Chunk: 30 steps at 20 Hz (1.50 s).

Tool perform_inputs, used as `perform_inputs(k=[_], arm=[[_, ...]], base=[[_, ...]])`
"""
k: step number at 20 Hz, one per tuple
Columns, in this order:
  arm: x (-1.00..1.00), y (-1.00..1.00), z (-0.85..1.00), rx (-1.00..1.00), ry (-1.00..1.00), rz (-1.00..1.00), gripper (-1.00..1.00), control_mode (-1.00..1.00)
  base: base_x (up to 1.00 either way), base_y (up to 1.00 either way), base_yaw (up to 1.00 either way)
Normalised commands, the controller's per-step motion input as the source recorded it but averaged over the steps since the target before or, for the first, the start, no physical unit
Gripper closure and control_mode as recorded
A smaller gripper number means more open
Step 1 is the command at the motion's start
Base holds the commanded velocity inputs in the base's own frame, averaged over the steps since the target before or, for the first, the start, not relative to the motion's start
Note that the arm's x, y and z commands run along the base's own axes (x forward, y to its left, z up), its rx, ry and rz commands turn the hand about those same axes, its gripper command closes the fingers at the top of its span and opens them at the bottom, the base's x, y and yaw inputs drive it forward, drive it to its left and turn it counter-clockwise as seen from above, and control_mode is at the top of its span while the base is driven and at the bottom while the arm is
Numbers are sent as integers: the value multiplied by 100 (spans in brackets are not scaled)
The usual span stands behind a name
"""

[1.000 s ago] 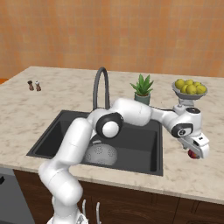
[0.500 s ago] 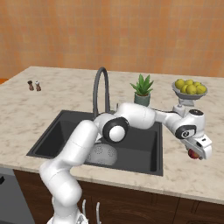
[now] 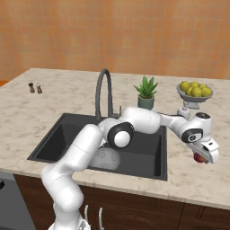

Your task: Put the colander in the sink, put the mango in the colander, and turn on the sink faucet and pour water over the colander.

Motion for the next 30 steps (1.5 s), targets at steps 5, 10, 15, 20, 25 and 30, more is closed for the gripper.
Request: perform_inputs(k=[5, 10, 15, 20, 25, 30], arm=[[-29, 32, 12, 0, 0, 0, 100, -100], [-25, 75, 21, 0, 3, 5, 100, -100], [-18, 86, 5, 0, 5, 7, 100, -100], [-11, 97, 0, 0, 3, 15, 100, -100], [-10, 78, 0, 0, 6, 19, 100, -100], [-13, 79, 0, 0, 7, 19, 100, -100]], base=[[0, 0, 0], [0, 0, 0], [0, 0, 0], [0, 0, 0], [0, 0, 0], [0, 0, 0]])
